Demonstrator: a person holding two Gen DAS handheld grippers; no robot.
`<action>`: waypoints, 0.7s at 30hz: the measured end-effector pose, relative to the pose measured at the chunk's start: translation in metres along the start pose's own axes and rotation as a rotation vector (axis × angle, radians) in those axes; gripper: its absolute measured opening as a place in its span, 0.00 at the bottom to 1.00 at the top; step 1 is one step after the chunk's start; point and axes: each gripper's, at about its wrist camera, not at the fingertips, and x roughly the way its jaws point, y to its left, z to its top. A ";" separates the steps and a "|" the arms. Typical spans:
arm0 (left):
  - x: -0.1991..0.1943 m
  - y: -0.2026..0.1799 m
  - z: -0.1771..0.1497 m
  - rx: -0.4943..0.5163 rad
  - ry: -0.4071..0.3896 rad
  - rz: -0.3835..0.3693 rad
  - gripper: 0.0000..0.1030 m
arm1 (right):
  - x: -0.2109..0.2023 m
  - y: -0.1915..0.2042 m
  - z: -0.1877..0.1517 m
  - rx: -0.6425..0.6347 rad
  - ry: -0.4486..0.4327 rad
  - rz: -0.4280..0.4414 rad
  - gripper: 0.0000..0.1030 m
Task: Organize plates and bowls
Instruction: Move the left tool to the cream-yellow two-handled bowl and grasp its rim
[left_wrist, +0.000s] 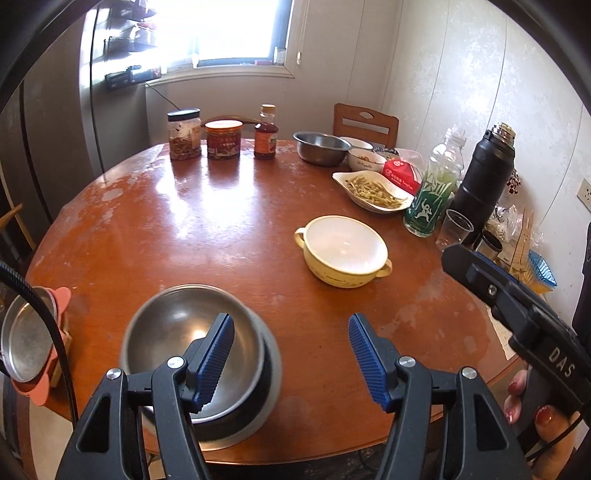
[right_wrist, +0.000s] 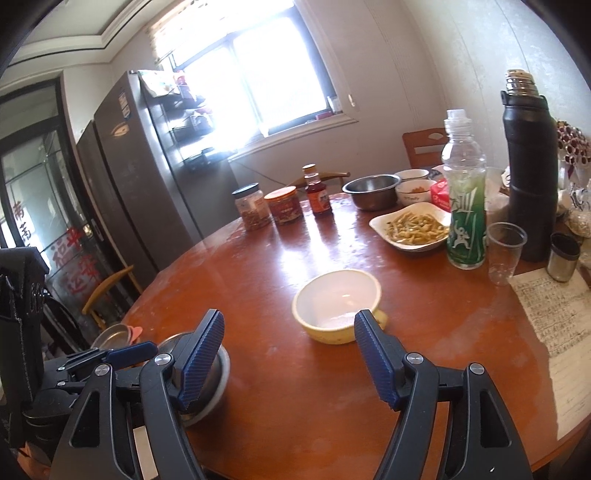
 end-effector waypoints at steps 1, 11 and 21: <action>0.004 -0.003 0.001 -0.002 0.007 0.001 0.62 | 0.001 -0.006 0.002 -0.004 0.000 -0.009 0.72; 0.051 -0.028 0.016 -0.081 0.077 -0.015 0.62 | 0.040 -0.061 0.020 -0.054 0.078 -0.081 0.72; 0.110 -0.032 0.035 -0.222 0.165 0.006 0.62 | 0.100 -0.079 0.034 -0.124 0.202 -0.027 0.66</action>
